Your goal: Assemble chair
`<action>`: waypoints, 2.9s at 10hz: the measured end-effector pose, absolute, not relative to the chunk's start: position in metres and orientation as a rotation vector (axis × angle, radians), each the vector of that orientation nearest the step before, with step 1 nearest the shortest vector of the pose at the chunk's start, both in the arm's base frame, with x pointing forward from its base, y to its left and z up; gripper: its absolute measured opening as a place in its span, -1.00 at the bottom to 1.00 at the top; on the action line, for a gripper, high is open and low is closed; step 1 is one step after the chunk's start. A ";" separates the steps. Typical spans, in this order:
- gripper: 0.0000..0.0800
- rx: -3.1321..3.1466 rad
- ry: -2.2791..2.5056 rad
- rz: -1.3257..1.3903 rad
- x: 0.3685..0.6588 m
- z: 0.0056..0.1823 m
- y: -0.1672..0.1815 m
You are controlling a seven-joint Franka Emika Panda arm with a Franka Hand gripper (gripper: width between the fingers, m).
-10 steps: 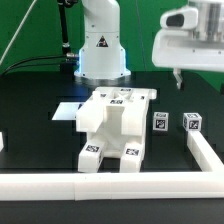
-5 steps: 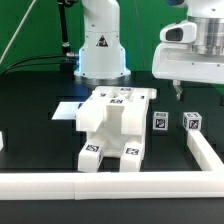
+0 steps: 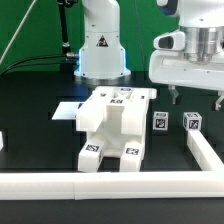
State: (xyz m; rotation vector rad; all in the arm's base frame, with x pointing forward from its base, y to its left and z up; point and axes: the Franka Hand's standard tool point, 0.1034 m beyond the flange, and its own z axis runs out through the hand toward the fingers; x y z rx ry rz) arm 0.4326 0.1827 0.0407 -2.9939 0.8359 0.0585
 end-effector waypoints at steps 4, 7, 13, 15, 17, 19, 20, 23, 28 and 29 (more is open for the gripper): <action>0.62 -3.010 0.828 0.075 0.427 0.019 0.190; 0.62 -3.014 0.831 0.076 0.433 0.013 0.189; 0.51 -3.014 0.832 0.075 0.436 0.011 0.190; 0.07 -3.013 0.835 0.075 0.436 0.011 0.189; -0.29 -3.011 0.837 0.075 0.436 0.011 0.190; -0.29 -3.011 0.838 0.075 0.436 0.011 0.190; -0.29 -3.011 0.838 0.075 0.436 0.011 0.190; -0.29 -3.017 0.820 0.092 0.436 0.016 0.190; -0.29 -2.989 0.624 0.149 0.461 0.144 0.143; -0.29 -2.949 0.675 0.178 0.470 0.148 0.136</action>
Offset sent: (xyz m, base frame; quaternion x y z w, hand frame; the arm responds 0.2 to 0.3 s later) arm 0.0095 0.0021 -0.0179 -0.0112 0.0195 0.0019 0.9997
